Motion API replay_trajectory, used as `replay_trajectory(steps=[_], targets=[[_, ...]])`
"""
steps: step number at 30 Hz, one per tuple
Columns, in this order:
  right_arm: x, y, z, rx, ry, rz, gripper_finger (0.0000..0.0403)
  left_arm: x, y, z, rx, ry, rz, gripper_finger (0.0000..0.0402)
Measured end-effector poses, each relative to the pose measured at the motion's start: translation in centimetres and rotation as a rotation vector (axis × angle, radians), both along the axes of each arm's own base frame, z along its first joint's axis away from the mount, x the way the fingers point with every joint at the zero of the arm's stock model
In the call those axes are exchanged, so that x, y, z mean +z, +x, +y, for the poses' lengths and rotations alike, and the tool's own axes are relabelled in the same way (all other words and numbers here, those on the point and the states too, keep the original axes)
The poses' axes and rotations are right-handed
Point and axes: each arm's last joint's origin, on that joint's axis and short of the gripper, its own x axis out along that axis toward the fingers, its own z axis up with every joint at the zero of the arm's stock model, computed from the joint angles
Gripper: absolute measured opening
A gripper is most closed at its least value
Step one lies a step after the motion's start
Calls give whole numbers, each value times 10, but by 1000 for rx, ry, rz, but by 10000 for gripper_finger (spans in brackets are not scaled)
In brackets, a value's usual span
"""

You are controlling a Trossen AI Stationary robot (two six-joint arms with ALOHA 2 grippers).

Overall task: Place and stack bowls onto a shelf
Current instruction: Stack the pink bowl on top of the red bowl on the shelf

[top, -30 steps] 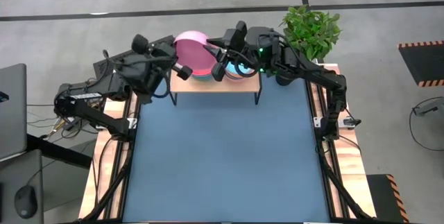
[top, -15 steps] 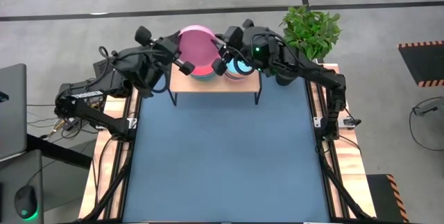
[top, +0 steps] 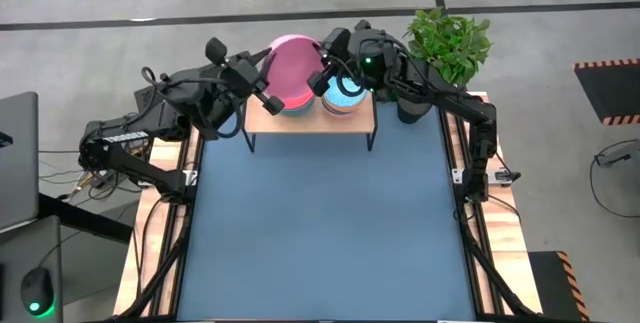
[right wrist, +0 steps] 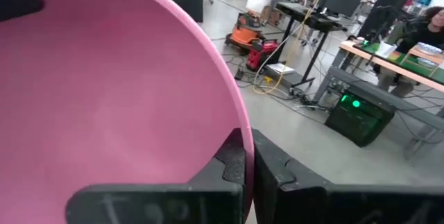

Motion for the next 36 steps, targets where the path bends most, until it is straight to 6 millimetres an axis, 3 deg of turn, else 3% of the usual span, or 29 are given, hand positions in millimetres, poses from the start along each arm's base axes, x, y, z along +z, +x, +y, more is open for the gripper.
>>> replay_trajectory(steps=[4,9,16,19,22,27,36], targets=[[-4,2,-4,0,-1,27,25,1,1,0,-48,12,-3,85],[-4,0,-16,18,12,19,25,3,-6,0,31,43,50,143],[-4,-14,-59,48,159,-98,25,24,-39,-1,128,92,0,183],[-12,-9,-79,41,212,-143,25,33,-57,-2,138,96,-48,185],[-33,0,-101,57,309,-132,25,39,-75,-3,161,72,-109,185],[-69,23,-121,66,416,-90,25,44,-99,-4,201,27,-172,185],[-111,38,-139,71,582,-10,25,40,-114,-5,233,-33,-170,185]])
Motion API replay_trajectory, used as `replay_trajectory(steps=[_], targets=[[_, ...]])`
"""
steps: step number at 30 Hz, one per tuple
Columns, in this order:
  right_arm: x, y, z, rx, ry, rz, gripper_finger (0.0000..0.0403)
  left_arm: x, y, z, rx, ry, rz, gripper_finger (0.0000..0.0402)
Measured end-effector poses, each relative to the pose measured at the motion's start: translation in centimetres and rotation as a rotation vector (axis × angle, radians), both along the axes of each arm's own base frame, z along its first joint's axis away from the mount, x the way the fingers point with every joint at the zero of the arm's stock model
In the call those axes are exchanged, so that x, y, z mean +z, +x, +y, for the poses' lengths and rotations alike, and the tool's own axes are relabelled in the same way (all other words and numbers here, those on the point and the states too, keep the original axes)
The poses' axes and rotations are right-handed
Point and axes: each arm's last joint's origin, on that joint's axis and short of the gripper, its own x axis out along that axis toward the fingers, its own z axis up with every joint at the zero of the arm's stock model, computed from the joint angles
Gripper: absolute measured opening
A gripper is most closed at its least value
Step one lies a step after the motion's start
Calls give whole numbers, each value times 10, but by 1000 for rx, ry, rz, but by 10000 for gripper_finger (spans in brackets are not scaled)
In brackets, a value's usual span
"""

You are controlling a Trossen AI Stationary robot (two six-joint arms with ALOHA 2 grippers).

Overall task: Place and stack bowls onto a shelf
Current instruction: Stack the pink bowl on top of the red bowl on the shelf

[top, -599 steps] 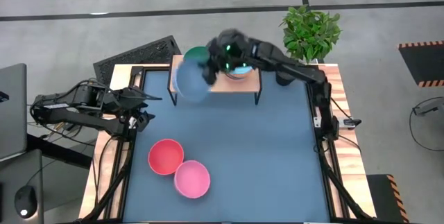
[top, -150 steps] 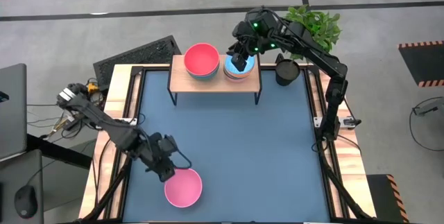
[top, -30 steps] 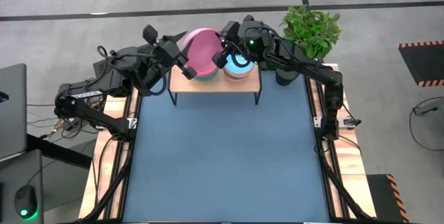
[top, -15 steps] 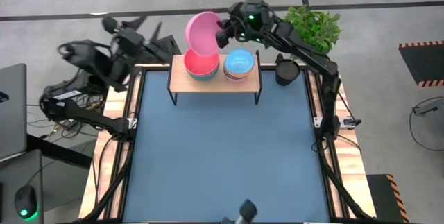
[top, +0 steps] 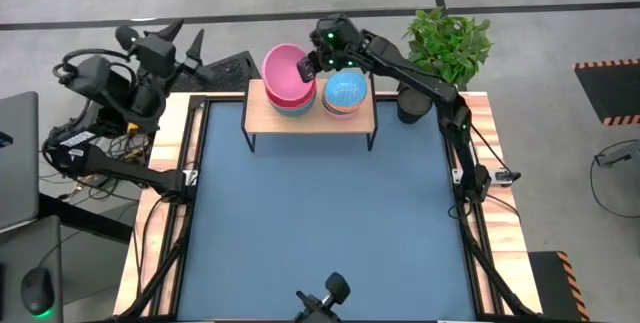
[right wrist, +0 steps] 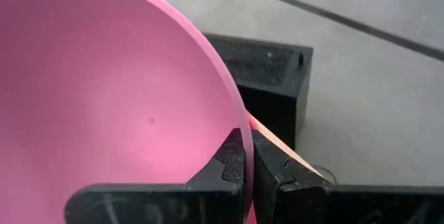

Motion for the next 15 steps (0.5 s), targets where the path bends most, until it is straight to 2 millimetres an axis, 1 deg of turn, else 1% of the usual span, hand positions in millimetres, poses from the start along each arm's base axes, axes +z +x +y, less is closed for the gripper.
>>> replay_trajectory(steps=[3,11,13,15], targets=[[-10,1,-2,-1,29,47,25,-3,1,0,2,-11,22,185],[-11,1,0,18,56,54,27,-4,4,0,-1,-11,37,185],[-12,1,-1,17,58,55,49,-4,4,0,-2,-11,38,185],[-12,0,-1,30,68,54,79,-4,4,0,-3,-10,38,185]])
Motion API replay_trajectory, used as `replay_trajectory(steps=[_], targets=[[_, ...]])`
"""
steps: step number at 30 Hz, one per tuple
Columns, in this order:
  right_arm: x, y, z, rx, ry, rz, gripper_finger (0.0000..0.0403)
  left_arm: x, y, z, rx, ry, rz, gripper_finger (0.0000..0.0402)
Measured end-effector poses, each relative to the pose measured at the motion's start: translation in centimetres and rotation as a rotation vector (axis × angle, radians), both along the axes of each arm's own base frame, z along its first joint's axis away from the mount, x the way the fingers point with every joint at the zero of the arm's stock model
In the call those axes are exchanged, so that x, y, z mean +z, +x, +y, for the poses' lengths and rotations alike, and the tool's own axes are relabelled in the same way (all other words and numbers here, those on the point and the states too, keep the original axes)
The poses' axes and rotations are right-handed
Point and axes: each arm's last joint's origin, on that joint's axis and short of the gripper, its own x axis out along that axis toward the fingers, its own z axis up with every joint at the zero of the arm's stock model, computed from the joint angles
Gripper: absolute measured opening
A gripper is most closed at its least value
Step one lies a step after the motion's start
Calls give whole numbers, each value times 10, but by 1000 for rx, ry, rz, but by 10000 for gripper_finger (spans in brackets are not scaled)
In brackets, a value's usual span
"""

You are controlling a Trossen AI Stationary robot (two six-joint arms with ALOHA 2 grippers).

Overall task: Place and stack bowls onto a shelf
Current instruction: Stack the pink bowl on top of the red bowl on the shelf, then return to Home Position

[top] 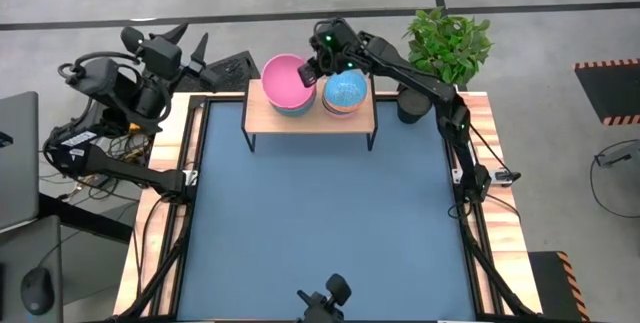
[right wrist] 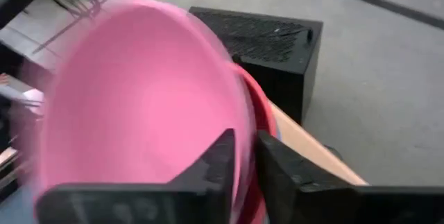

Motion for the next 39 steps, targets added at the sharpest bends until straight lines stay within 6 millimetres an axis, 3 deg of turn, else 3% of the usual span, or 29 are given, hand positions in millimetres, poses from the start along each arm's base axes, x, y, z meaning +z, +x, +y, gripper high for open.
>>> replay_trajectory(steps=[5,10,19,25,31,35,39], targets=[[-1,-1,-1,22,21,-4,138,-1,1,0,0,-1,5,185],[4,-3,-2,19,6,-30,166,-3,2,0,-9,-22,-10,185],[63,-31,14,55,-117,-198,162,-18,7,-1,-202,-118,-43,185],[130,-84,52,141,-286,-305,160,-28,-3,5,-437,-279,-137,185],[178,-149,112,311,-519,-284,160,-43,-8,12,-680,-506,-106,185],[190,-194,143,379,-570,-237,160,-48,-6,15,-749,-590,-85,185],[179,-216,156,412,-540,-185,160,-57,1,18,-782,-588,-42,185]])
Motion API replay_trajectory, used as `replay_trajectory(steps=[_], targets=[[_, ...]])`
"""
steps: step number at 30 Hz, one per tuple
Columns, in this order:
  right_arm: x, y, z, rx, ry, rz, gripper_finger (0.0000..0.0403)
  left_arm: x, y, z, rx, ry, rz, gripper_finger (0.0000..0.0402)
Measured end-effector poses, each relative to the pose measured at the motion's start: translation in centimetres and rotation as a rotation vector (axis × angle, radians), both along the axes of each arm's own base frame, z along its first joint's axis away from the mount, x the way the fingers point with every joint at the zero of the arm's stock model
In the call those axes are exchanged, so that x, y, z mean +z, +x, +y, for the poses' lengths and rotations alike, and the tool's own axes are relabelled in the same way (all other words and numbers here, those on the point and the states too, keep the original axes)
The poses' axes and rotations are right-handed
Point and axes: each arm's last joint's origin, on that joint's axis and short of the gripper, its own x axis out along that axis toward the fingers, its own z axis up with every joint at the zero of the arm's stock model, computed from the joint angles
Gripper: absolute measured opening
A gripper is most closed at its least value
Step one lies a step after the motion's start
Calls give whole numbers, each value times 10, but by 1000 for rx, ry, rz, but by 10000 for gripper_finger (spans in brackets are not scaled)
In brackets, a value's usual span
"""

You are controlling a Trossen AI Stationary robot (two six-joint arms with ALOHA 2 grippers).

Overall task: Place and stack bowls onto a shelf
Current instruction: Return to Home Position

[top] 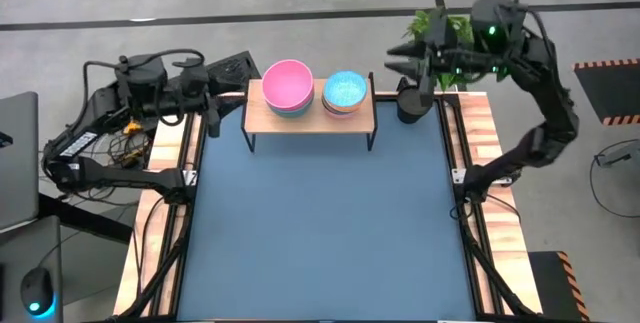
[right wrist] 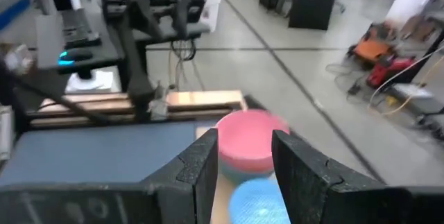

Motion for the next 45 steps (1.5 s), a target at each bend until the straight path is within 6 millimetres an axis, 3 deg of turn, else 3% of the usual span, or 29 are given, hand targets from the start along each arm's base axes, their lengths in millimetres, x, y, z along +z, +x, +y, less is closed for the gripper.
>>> replay_trajectory(steps=[6,18,24,28,34,45], targets=[[-39,-11,13,14,74,-71,160,-22,-5,0,5,23,-28,185],[-160,-46,31,9,142,-351,160,-85,-57,-22,28,-66,-155,185],[-210,-59,34,-44,236,-431,160,-121,-71,-22,220,-134,-118,185],[-235,-64,35,-49,239,-515,160,-146,-73,-21,310,-286,-121,185],[-266,-80,40,-46,218,-627,159,-170,-60,-25,-13,-157,-199,185],[-312,-98,45,-77,290,-683,159,-235,-65,-30,-130,-137,-322,185]])
